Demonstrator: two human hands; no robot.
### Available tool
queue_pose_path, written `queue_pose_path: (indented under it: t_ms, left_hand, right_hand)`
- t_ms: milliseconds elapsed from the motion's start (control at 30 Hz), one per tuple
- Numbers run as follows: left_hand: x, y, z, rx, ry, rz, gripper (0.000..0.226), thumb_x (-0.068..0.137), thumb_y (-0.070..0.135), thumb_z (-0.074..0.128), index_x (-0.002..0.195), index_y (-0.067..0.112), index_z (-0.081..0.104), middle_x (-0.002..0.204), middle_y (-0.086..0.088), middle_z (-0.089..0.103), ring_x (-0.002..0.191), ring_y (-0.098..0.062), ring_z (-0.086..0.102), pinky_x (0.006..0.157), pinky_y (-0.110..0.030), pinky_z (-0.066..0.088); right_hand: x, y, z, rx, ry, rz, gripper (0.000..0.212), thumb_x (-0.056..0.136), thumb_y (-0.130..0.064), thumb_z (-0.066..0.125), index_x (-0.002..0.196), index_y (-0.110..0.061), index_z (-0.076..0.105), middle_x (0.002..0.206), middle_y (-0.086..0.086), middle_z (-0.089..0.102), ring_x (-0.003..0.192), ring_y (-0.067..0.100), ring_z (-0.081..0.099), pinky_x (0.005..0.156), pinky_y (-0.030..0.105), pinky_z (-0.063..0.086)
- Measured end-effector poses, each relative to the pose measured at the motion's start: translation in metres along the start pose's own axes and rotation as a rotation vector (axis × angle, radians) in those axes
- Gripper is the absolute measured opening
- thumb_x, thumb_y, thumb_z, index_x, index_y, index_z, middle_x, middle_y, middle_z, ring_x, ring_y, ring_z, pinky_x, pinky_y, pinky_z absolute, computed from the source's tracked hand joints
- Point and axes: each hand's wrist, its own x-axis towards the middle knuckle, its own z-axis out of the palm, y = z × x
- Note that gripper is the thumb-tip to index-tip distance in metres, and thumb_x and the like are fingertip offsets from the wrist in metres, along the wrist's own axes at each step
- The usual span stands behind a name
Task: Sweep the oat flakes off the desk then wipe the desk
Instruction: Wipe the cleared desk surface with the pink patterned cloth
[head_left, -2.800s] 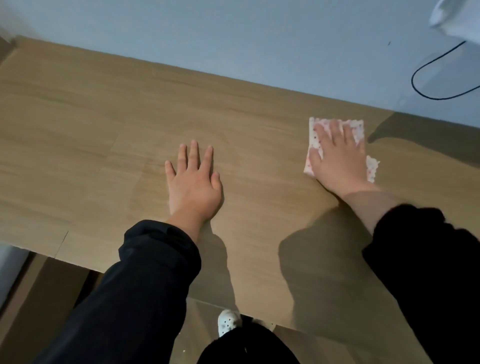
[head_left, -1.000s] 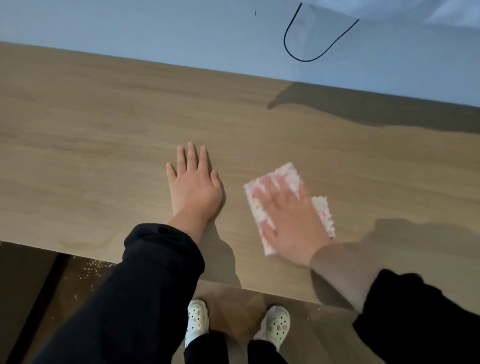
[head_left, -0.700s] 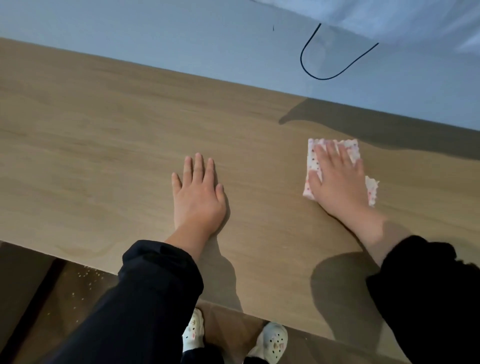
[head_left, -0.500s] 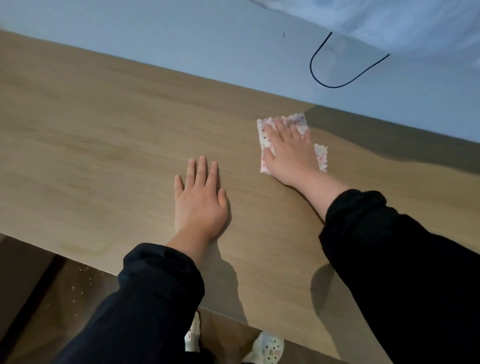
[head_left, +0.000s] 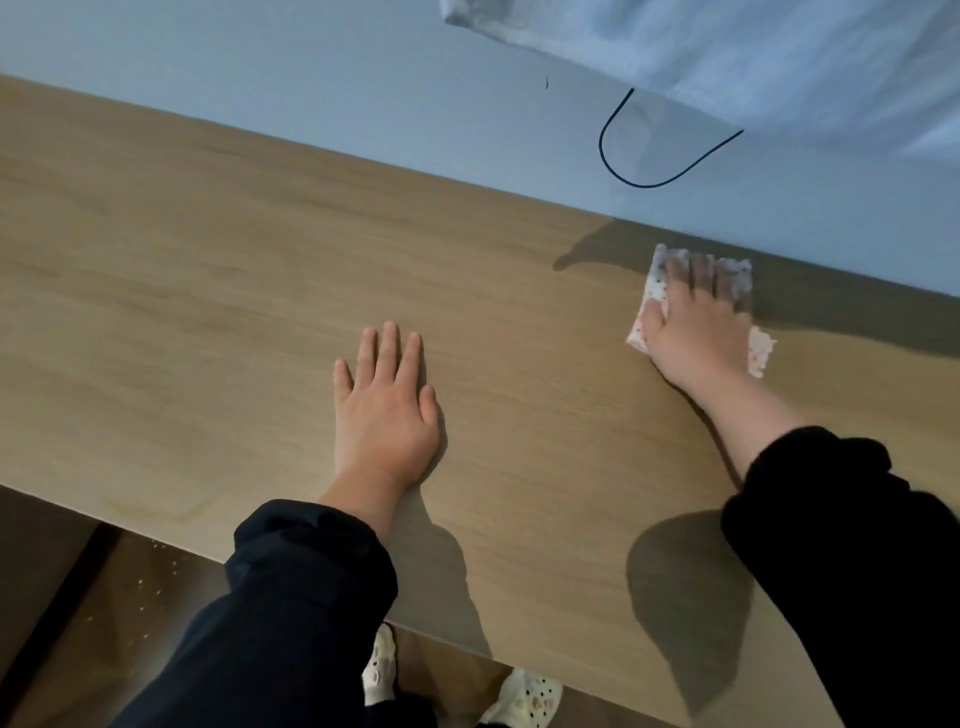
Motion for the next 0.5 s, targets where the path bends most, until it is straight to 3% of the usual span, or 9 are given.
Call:
queue_pose_path:
  t_ms: [67, 167, 233, 300, 367, 500]
  left_hand:
    - [0.0, 0.0, 0.0, 0.006, -0.003, 0.003, 0.059, 0.099, 0.033, 0.028, 0.154, 0.022, 0.01, 0.162, -0.003, -0.001, 0.149, -0.02, -0.008, 0.119, -0.046, 0.0]
    - [0.0, 0.0, -0.001, 0.001, -0.006, -0.001, 0.06, 0.098, 0.032, 0.029, 0.154, 0.022, 0.011, 0.162, -0.003, -0.001, 0.149, -0.02, -0.008, 0.119, -0.047, 0.0]
    - [0.0, 0.0, 0.0, -0.001, -0.011, 0.003, 0.06, 0.098, 0.032, 0.029, 0.154, 0.022, 0.01, 0.162, -0.003, -0.001, 0.149, -0.02, -0.008, 0.119, -0.046, -0.001]
    - [0.0, 0.0, 0.0, -0.005, -0.001, 0.003, 0.06, 0.098, 0.032, 0.03, 0.154, 0.022, 0.011, 0.162, -0.002, -0.001, 0.149, -0.02, -0.008, 0.12, -0.047, -0.001]
    - [0.001, 0.0, 0.001, 0.002, -0.001, 0.003, 0.06, 0.098, 0.032, 0.03, 0.154, 0.022, 0.011, 0.162, -0.002, 0.0, 0.149, -0.02, -0.007, 0.119, -0.047, 0.0]
    - [0.001, -0.001, 0.002, 0.022, -0.005, 0.001, 0.059, 0.099, 0.033, 0.027, 0.154, 0.023, 0.01, 0.162, -0.002, -0.002, 0.148, -0.02, -0.009, 0.119, -0.047, -0.001]
  right_hand:
    - [-0.037, -0.025, 0.001, 0.026, -0.05, -0.065, 0.062, 0.098, -0.044, 0.02, 0.155, -0.024, 0.007, 0.164, 0.005, 0.002, 0.15, 0.027, -0.001, 0.12, 0.052, 0.002]
    - [-0.11, -0.075, 0.006, 0.013, -0.12, -0.486, 0.062, 0.099, -0.048, 0.017, 0.154, -0.028, -0.004, 0.163, 0.001, -0.009, 0.148, 0.022, -0.015, 0.12, 0.051, -0.003]
    - [-0.149, -0.085, 0.012, -0.013, -0.153, -0.756, 0.062, 0.098, -0.048, 0.02, 0.155, -0.028, 0.005, 0.163, 0.001, -0.002, 0.149, 0.022, -0.007, 0.119, 0.051, -0.002]
    - [-0.139, -0.068, 0.013, -0.061, -0.146, -0.855, 0.062, 0.097, -0.047, 0.021, 0.155, -0.027, 0.011, 0.162, 0.001, 0.005, 0.15, 0.022, 0.0, 0.118, 0.05, 0.0]
    - [-0.099, -0.042, 0.013, -0.114, -0.074, -0.724, 0.062, 0.097, -0.043, 0.017, 0.156, -0.025, 0.011, 0.163, 0.004, 0.01, 0.15, 0.025, 0.004, 0.119, 0.052, 0.001]
    - [-0.031, -0.012, 0.001, -0.037, -0.081, -0.19, 0.062, 0.097, -0.046, 0.017, 0.154, -0.025, 0.01, 0.163, 0.006, 0.005, 0.15, 0.027, 0.003, 0.119, 0.055, 0.009]
